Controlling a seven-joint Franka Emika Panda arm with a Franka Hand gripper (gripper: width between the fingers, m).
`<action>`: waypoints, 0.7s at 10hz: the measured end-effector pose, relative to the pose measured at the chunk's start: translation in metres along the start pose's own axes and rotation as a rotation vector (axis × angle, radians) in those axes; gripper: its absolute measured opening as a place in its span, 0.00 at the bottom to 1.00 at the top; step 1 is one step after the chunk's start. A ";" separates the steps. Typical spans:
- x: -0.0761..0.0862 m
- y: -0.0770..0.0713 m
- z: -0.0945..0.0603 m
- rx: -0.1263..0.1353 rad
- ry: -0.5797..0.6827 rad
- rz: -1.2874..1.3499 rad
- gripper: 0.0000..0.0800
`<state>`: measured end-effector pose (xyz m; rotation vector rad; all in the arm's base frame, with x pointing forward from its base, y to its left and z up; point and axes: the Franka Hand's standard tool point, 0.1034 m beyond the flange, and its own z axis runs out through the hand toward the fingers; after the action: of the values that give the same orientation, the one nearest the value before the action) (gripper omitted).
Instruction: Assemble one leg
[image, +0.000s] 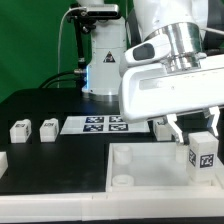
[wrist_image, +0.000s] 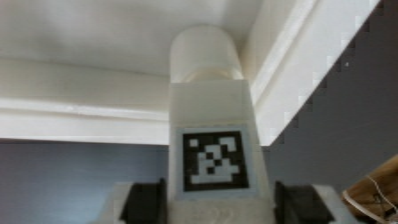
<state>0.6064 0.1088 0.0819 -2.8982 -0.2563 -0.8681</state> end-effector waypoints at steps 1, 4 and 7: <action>0.000 0.000 0.000 0.000 0.000 0.000 0.47; 0.000 0.000 0.000 0.000 0.000 0.000 0.76; 0.000 0.000 0.000 0.000 0.000 0.000 0.81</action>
Offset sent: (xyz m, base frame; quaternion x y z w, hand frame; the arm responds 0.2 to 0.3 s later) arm 0.0000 0.0000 0.0000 0.0000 0.0000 0.0000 1.0000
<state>0.6063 0.1087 0.0818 -2.8984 -0.2563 -0.8678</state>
